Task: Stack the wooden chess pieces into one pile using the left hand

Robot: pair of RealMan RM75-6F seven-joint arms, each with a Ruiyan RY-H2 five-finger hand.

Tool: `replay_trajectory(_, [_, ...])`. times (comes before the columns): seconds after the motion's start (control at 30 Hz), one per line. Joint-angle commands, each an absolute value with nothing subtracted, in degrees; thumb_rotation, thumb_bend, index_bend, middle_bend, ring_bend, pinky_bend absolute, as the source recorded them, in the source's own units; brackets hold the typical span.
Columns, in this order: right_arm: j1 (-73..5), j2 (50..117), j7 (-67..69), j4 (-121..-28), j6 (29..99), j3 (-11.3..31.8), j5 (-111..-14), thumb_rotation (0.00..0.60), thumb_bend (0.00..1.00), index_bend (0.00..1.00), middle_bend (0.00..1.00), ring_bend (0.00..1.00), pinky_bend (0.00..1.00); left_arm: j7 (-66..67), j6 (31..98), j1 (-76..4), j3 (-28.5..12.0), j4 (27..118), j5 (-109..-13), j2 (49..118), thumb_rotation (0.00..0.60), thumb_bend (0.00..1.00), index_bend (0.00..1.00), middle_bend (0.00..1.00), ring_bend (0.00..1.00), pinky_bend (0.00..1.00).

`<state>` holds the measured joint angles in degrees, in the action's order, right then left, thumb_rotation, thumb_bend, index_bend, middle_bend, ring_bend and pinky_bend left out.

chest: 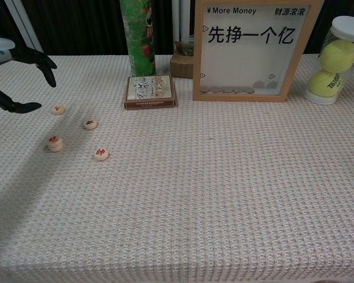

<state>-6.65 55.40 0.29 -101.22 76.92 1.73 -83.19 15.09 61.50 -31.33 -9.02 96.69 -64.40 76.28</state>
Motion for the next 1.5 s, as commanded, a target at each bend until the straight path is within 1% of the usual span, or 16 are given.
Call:
replay_trajectory(0.03, [-6.6,55.3,0.5,-101.3,77.1,1.7,-83.3,0.6,0.33,0.0,0.0,0.0,0.0,12.6,59.2,-33.0,-11.8,90.8,-60.5,78.2,0.6,0.29,0.34,0.13,0.0,0.02])
replay_trajectory(0.2, [-6.6,55.1,1.0,-101.3,77.0,1.5,-83.7,0.6,0.34,0.0,0.0,0.0,0.0,8.6,53.1,-35.6,-12.9,81.9,-57.4,81.8,0.6,0.21,0.32,0.13,0.0,0.02])
replay_trajectory(0.4, [-6.8,55.0,1.3,-101.0,76.6,1.6,-83.5,0.6,0.34,0.0,0.0,0.0,0.0,9.0,48.6,-38.2,-13.1,75.4,-54.4,84.5,0.6,0.21,0.33,0.13,0.0,0.02])
replay_trajectory(0.47, [-6.8,55.0,1.4,-101.0,76.5,1.6,-83.5,0.6,0.34,0.0,0.0,0.0,0.0,9.2,47.8,-38.7,-13.0,73.9,-53.7,85.2,0.6,0.21,0.34,0.13,0.0,0.02])
replay_trajectory(0.6, [-6.8,54.8,2.1,-101.1,76.6,1.6,-83.7,0.6,0.34,0.0,0.0,0.0,0.0,8.5,44.4,-39.5,-13.1,71.3,-50.5,86.2,0.6,0.21,0.34,0.13,0.0,0.02])
replay_trajectory(1.0, [-7.0,54.6,2.5,-101.0,76.2,1.5,-83.7,0.6,0.34,0.0,0.0,0.0,0.0,5.6,42.6,-40.1,-12.3,65.4,-52.1,89.3,0.6,0.21,0.36,0.13,0.0,0.02])
replay_trajectory(1.3, [-7.2,54.7,2.3,-101.0,75.7,1.6,-83.3,0.6,0.34,0.0,0.0,0.0,0.0,5.2,41.7,-40.8,-12.8,63.7,-51.6,89.9,0.6,0.24,0.4,0.14,0.0,0.02])
replay_trajectory(1.5, [-7.2,54.6,2.2,-101.0,75.5,1.5,-83.1,0.6,0.34,0.0,0.0,0.0,0.0,4.8,40.9,-41.3,-12.8,62.2,-51.7,90.8,0.6,0.25,0.4,0.14,0.0,0.02])
